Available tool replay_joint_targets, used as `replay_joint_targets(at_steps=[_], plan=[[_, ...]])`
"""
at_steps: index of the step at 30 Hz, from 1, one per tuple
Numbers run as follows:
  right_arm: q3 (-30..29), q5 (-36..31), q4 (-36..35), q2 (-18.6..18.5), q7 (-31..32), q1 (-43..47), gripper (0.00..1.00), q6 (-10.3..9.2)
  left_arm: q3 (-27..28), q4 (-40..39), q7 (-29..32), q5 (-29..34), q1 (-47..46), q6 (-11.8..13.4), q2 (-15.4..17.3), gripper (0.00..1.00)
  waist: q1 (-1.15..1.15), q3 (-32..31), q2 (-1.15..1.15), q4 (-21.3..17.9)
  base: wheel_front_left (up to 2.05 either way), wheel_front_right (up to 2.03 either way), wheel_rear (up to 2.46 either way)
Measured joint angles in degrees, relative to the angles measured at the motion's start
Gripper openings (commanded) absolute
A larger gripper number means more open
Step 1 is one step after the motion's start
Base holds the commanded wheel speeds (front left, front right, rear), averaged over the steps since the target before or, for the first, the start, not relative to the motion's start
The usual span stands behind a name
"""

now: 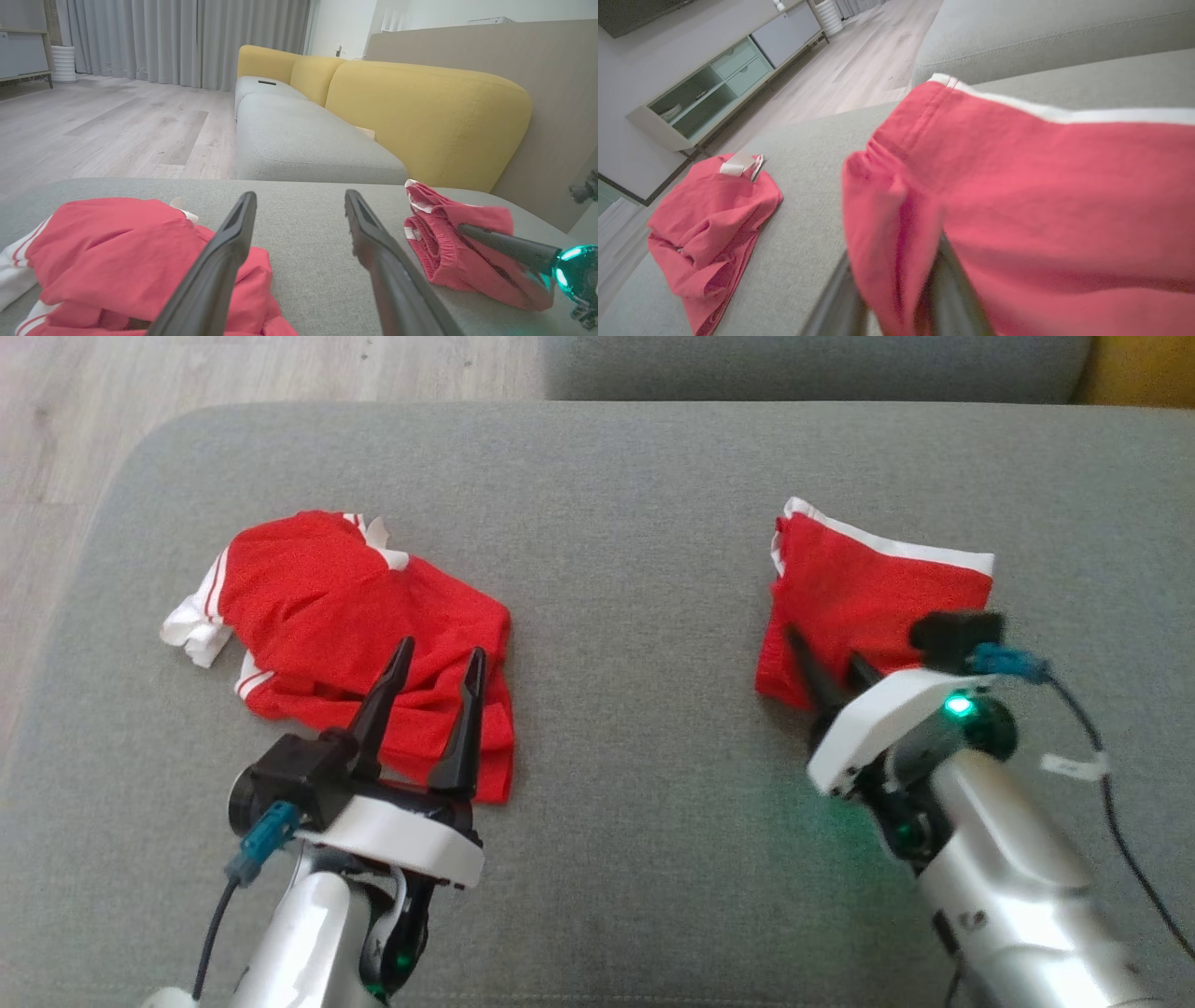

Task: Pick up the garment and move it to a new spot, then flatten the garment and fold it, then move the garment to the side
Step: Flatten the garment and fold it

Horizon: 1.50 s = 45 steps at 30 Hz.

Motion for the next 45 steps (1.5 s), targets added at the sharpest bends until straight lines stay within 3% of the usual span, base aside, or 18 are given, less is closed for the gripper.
replay_joint_targets(at_steps=[11, 16, 20, 28, 36, 40, 45], plan=[[10.2, 3.6, 5.3, 3.3, -1.0, 0.0, 1.0, 0.0, 0.4, 0.1, 0.0, 0.0, 0.1, 0.2, 0.0, 1.0, 0.0, -0.7, 0.0, -2.3, 0.0, 0.0, 0.0], [9.9, 5.6, 4.6, 3.4, -5.0, -0.2, 1.0, 0.0, 1.0, 0.1, 0.0, 0.0, 0.1, 0.4, 0.0, 1.0, 0.0, -1.0, 0.0, -3.6, 0.0, 0.0, 0.0], [6.5, 3.7, 3.2, 2.8, -9.9, -0.2, 1.0, 0.0, 1.6, -0.2, 0.0, 0.0, 0.1, 0.4, 0.0, 1.0, 0.0, -1.6, 0.0, -4.8, 0.0, 0.0, 0.0], [-6.4, -11.0, -3.2, -2.4, -16.1, 1.5, 1.0, 0.0, 2.7, -2.2, 0.0, -0.1, 1.3, 0.9, 0.0, 1.0, -0.01, -2.5, 0.0, -7.8, 0.0, 0.0, 0.0], [-20.8, -24.1, -13.5, 1.9, -16.7, 12.0, 1.0, 0.0, 2.8, -3.5, 0.0, -0.1, 1.3, 0.8, 0.1, 1.0, 0.0, -2.7, 0.0, -10.3, 0.0, 0.0, 0.0], [-24.1, -27.9, -16.9, 3.9, -16.7, 16.1, 1.0, 0.0, 2.7, -4.5, 0.0, -0.1, 2.4, 0.6, 0.1, 1.0, 0.0, -2.7, 0.0, -10.9, 0.0, 0.0, 0.0], [-24.3, -29.4, -18.2, 4.3, -16.7, 18.6, 1.0, 0.0, 2.6, -5.1, 0.0, 0.4, 3.8, 0.4, 0.1, 1.0, 0.0, -2.6, 0.0, -11.3, 0.0, 0.0, 0.0]])
